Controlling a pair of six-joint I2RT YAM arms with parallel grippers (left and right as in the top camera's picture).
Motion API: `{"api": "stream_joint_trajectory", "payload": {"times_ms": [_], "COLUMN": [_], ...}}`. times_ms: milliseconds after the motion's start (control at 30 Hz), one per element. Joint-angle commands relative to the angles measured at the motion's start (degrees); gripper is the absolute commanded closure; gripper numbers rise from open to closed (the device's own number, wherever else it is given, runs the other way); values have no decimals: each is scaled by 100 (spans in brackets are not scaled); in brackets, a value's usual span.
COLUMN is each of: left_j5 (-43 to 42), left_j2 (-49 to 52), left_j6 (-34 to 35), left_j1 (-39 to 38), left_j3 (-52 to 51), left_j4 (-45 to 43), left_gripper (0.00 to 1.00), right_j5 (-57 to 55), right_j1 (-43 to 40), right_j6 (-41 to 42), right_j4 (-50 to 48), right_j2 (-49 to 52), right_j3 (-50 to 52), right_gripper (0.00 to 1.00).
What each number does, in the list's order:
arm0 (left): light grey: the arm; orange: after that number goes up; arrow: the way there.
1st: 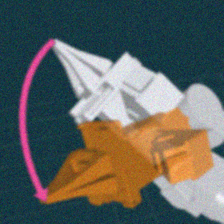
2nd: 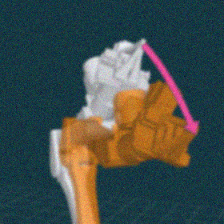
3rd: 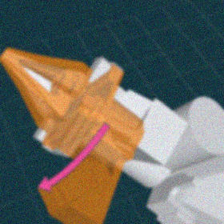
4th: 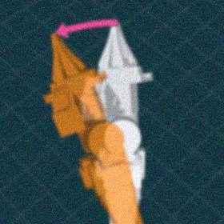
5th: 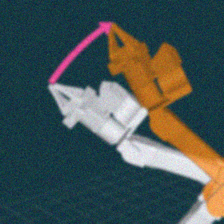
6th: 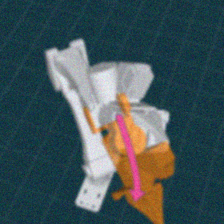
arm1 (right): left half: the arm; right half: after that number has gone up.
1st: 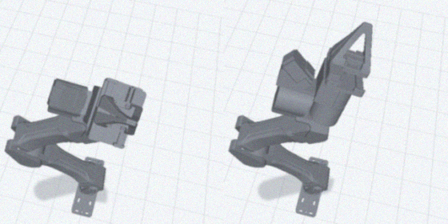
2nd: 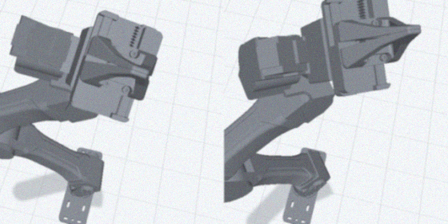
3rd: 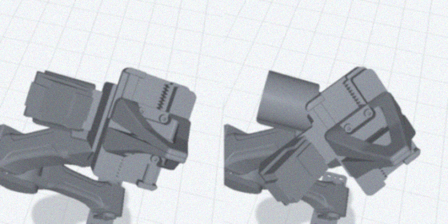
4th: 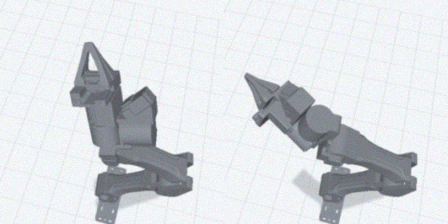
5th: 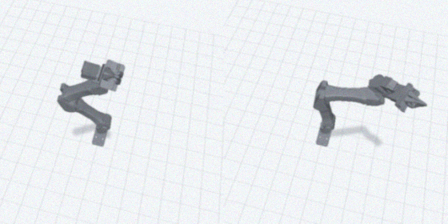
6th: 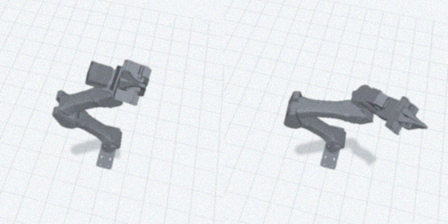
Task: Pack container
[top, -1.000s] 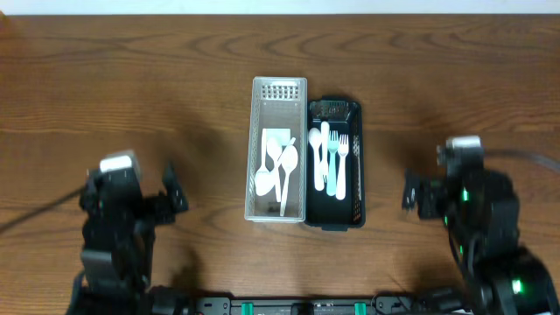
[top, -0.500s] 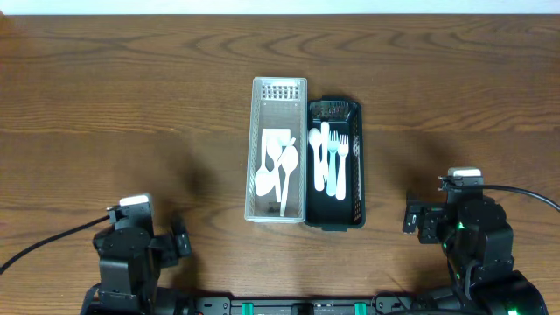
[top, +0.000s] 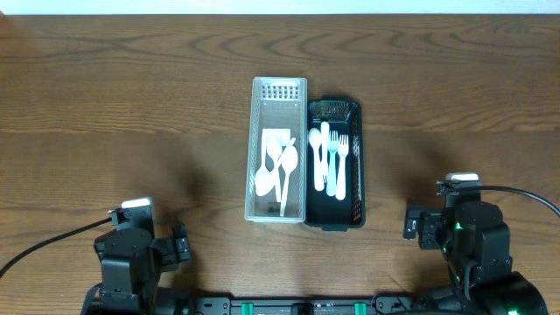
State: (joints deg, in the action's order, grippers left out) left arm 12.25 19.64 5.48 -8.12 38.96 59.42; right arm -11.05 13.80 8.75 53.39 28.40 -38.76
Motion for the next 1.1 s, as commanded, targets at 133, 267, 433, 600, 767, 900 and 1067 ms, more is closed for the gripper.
{"api": "stream_joint_trajectory", "payload": {"times_ms": [133, 267, 433, 600, 767, 900, 1067], "left_j5": [46, 46, 46, 46, 46, 46, 46], "left_j2": [-28, -28, -28, -28, -28, -28, -28], "left_j6": [-74, -74, -74, -74, -74, -74, -74], "left_j1": [-33, -33, -33, -33, -33, -33, -33], "left_j3": [-17, -17, -17, -17, -17, -17, -17], "left_j4": [13, 13, 13, 15, 13, 15, 13], "left_gripper": [2, 2, 2, 2, 2, 2, 2], "right_j5": [282, 566, 828, 1003, 1003, 1003, 1003], "right_j1": [-669, -1058, -1222, -1237, -1239, -1239, -1239], "right_j6": [-9, -111, -175, -658, -1215, -1241, -1268], "right_j4": [26, -315, -1906, -3906, -5394, -4870, -4920], "right_j2": [-1075, -2122, -2728, -2813, -2813, -2813, -2813], "right_j3": [151, 719, 1902, 2820, 3668, 3842, 3845], "right_gripper": [1, 1, 1, 1, 1, 1, 1]}}
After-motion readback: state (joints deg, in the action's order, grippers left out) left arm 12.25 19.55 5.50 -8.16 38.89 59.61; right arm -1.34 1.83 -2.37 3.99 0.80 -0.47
